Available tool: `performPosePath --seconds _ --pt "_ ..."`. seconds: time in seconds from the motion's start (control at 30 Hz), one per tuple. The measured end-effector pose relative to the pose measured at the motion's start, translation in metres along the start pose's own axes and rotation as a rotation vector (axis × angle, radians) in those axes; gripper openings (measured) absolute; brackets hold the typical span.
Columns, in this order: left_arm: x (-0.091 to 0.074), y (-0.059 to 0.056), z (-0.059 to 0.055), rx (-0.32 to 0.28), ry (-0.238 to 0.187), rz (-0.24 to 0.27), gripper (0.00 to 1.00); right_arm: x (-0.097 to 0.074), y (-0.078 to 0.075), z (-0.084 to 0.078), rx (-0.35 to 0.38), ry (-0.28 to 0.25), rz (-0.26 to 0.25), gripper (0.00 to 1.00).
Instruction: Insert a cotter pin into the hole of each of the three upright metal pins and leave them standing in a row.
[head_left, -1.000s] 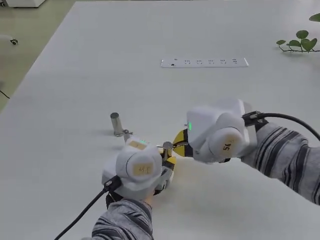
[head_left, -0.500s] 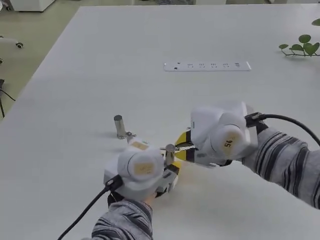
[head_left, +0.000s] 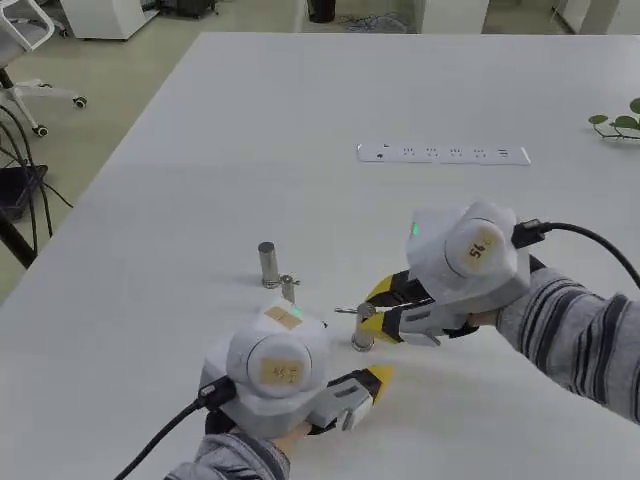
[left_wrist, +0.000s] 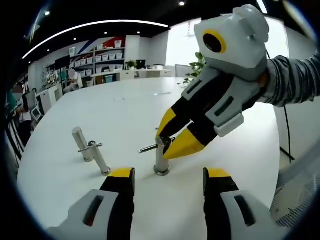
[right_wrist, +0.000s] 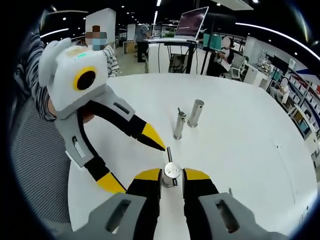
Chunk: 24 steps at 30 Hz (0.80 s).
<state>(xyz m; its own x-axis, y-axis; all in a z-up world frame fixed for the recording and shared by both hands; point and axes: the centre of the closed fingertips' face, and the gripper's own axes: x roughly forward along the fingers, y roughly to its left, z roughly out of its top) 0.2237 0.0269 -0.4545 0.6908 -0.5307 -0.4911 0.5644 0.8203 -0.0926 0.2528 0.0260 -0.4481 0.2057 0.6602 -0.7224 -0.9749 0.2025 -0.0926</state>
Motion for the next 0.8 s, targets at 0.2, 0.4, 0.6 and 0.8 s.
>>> performPosePath --seconds 0.2,0.4,0.6,0.8 --pt "-0.013 0.005 0.005 0.007 -0.015 -0.006 0.63 0.004 0.002 -0.002 0.023 0.005 0.013 0.1" --pt "-0.027 0.012 0.008 0.009 -0.033 -0.005 0.71 0.005 0.001 -0.002 0.062 0.0 0.031 0.09" --pt "-0.039 0.021 0.006 0.01 -0.032 -0.002 0.78 0.004 0.003 -0.003 0.056 0.012 0.043 0.08" --pt "-0.052 0.027 0.006 0.022 -0.05 -0.009 0.82 0.003 -0.006 0.001 0.06 0.019 0.04 0.08"
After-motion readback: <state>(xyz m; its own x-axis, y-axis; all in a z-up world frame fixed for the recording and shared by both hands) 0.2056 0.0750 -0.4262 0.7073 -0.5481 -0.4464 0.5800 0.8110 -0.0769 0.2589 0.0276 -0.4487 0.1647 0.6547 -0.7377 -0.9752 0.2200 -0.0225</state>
